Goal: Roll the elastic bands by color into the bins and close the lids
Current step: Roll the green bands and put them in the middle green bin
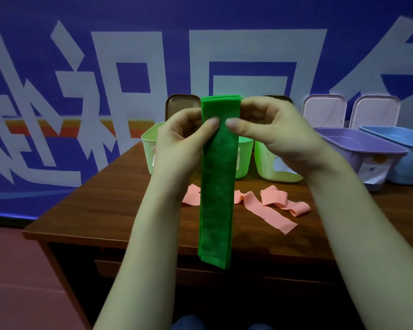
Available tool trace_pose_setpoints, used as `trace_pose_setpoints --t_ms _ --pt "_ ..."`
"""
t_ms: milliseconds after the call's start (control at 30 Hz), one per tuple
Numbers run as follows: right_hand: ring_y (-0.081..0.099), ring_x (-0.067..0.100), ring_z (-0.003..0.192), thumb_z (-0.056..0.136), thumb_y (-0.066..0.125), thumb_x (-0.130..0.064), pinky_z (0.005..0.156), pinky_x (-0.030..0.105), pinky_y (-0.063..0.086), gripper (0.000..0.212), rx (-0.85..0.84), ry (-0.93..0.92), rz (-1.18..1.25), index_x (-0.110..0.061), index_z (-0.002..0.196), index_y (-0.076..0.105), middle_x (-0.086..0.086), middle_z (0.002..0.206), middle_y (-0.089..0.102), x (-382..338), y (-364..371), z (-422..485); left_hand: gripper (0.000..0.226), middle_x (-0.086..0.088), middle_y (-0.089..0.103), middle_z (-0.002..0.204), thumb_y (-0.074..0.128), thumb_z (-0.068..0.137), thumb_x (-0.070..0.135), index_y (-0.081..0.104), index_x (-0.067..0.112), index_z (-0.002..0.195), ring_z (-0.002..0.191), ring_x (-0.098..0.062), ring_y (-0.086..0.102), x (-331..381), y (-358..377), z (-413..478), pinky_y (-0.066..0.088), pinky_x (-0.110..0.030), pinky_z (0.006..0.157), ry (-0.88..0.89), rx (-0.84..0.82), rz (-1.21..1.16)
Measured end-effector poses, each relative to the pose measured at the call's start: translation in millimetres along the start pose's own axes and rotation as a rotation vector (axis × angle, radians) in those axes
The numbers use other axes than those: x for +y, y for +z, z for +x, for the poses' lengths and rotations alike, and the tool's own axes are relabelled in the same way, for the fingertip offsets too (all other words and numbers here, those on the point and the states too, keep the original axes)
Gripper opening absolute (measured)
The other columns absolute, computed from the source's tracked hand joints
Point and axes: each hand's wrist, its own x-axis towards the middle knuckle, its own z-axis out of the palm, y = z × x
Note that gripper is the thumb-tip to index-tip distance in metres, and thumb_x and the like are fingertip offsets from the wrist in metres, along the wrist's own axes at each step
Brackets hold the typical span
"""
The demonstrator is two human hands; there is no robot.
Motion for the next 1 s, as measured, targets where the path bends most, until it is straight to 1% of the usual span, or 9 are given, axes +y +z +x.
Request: trace_pose_setpoints --t_ms 100,167,333,433,533,633,800,933,1000 --pt "0.067 -0.001 0.077 0.087 0.062 -0.006 0.065 0.013 0.05 0.016 -0.07 -0.01 0.027 -0.014 0.099 0.067 -0.008 0.083 0.073 0 0 -4 0.02 -0.007 0.072 0.094 0.061 0.09 0.005 0.065 0.002 0.109 0.089 -0.018 0.07 -1 2 1 0.057 -0.028 0.074 0.016 0.003 -0.006" --pt "0.062 -0.002 0.065 0.088 0.061 -0.006 0.056 0.011 0.045 0.013 -0.066 -0.033 -0.001 -0.014 0.097 0.068 -0.011 0.073 0.071 -2 -2 -3 0.02 -0.006 0.072 0.095 0.06 0.09 0.005 0.064 0.002 0.109 0.089 -0.018 0.069 -1 3 2 0.057 -0.029 0.075 0.021 -0.001 -0.023" --pt "0.06 0.012 0.062 0.087 0.064 -0.005 0.053 0.024 0.047 0.018 0.0 -0.074 0.045 -0.015 0.101 0.068 -0.001 0.081 0.074 -5 -5 1 0.024 -0.014 0.07 0.103 0.062 0.089 0.005 0.063 0.001 0.113 0.097 -0.024 0.068 5 2 10 0.057 -0.034 0.082 0.058 -0.037 -0.03" --pt "0.057 0.013 0.055 0.084 0.066 -0.001 0.048 0.025 0.044 0.026 0.032 -0.081 0.121 -0.011 0.109 0.063 0.005 0.076 0.072 -10 -7 4 0.03 -0.015 0.07 0.107 0.062 0.089 0.006 0.061 0.001 0.118 0.097 -0.026 0.069 9 -1 16 0.056 -0.034 0.08 0.048 -0.099 -0.034" --pt "0.052 0.015 0.051 0.081 0.066 0.003 0.044 0.024 0.041 0.032 0.045 -0.053 0.203 -0.007 0.111 0.061 0.011 0.074 0.068 -10 -10 7 0.033 -0.013 0.07 0.105 0.058 0.091 0.003 0.058 0.005 0.124 0.099 -0.028 0.068 8 -5 17 0.056 -0.038 0.084 0.022 -0.16 -0.064" --pt "0.049 0.014 0.048 0.072 0.069 -0.004 0.042 0.022 0.038 0.04 0.045 -0.001 0.314 -0.007 0.112 0.063 0.006 0.067 0.066 -5 -10 7 0.033 -0.005 0.071 0.093 0.055 0.091 -0.002 0.059 0.012 0.121 0.092 -0.021 0.069 6 -4 15 0.056 -0.033 0.08 -0.006 -0.151 -0.12" --pt "0.05 0.01 0.047 0.075 0.064 -0.007 0.042 0.018 0.04 0.046 -0.016 0.027 0.485 -0.013 0.12 0.059 0.001 0.065 0.066 7 -12 3 0.036 -0.007 0.071 0.09 0.055 0.088 -0.007 0.061 0.013 0.117 0.087 -0.02 0.07 1 3 13 0.057 -0.031 0.077 -0.035 -0.114 -0.22" --pt "0.05 0.01 0.045 0.074 0.064 -0.004 0.038 0.018 0.039 0.038 0.009 0.047 0.564 -0.008 0.111 0.066 0.007 0.071 0.069 13 -13 6 0.028 -0.006 0.068 0.083 0.055 0.087 -0.009 0.063 0.011 0.106 0.08 -0.018 0.068 1 4 12 0.057 -0.03 0.074 -0.056 -0.137 -0.228" --pt "0.05 0.009 0.044 0.072 0.064 -0.003 0.037 0.018 0.038 0.033 0.023 0.065 0.582 -0.007 0.105 0.068 0.007 0.074 0.07 14 -13 7 0.021 -0.008 0.066 0.086 0.057 0.085 0.0 0.064 0.01 0.102 0.079 -0.019 0.066 2 4 15 0.056 -0.03 0.069 -0.09 -0.151 -0.239"
